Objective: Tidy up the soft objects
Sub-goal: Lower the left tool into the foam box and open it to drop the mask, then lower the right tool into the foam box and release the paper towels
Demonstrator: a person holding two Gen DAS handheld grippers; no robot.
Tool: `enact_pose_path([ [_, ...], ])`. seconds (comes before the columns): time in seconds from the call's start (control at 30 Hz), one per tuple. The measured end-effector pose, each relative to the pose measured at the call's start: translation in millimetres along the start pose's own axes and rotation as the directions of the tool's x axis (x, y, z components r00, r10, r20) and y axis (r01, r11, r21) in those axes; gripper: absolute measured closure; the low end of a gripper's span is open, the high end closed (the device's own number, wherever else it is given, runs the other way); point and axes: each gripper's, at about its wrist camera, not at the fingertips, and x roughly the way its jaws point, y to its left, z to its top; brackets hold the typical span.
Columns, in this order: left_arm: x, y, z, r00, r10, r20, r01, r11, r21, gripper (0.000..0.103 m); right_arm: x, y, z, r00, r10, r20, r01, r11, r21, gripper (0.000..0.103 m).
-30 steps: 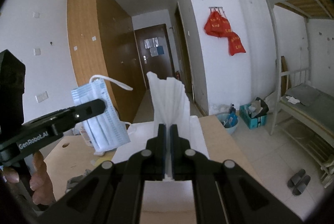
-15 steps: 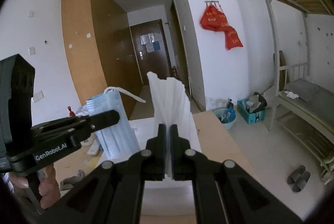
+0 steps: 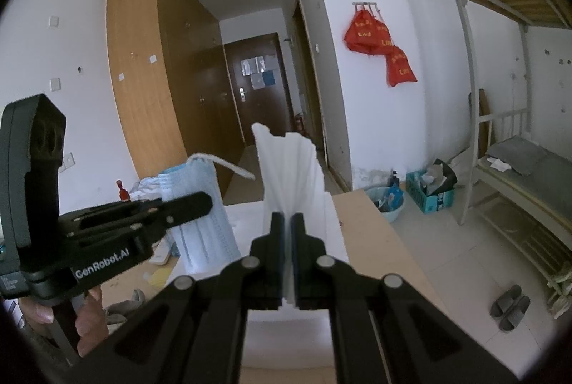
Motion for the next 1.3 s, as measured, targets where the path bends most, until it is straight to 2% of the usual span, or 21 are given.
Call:
enact_pose_path([
  [0.03,1,0,0,1.000,0.005,-0.002,-0.005,1.000,0.000,0.046,0,0,0,1.000,0.000,0.001,0.000,1.000,-0.002,0.097],
  [0.07,0,1,0,1.000,0.012,0.003,-0.012,1.000,0.001,0.025,0,0,1,1.000,0.000,0.001,0.000,1.000,-0.002,0.097],
  [0.1,0,2,0,1.000,0.017,0.013,-0.017,1.000,-0.005,0.016,0,1,0,1.000,0.000,0.003,0.000,1.000,-0.003,0.097],
  [0.17,-6,4,0,0.998,0.046,0.052,-0.045,0.999,-0.014,0.015,-1,0,0,1.000,0.001,0.006,-0.001,1.000,-0.005,0.097],
  [0.67,-17,9,-1,0.992,0.115,0.052,-0.114,0.993,-0.008,0.015,3,-2,-1,1.000,0.021,-0.003,-0.021,1.000,0.003,0.097],
  [1.07,-52,31,-3,0.971,0.224,0.086,-0.220,0.974,-0.053,0.012,23,11,-2,0.995,0.094,-0.031,-0.095,0.995,-0.013,0.097],
  [1.3,-63,41,-6,0.966,0.240,0.099,-0.231,0.969,-0.089,0.011,29,19,-4,0.993,0.104,-0.051,-0.106,0.994,-0.025,0.097],
])
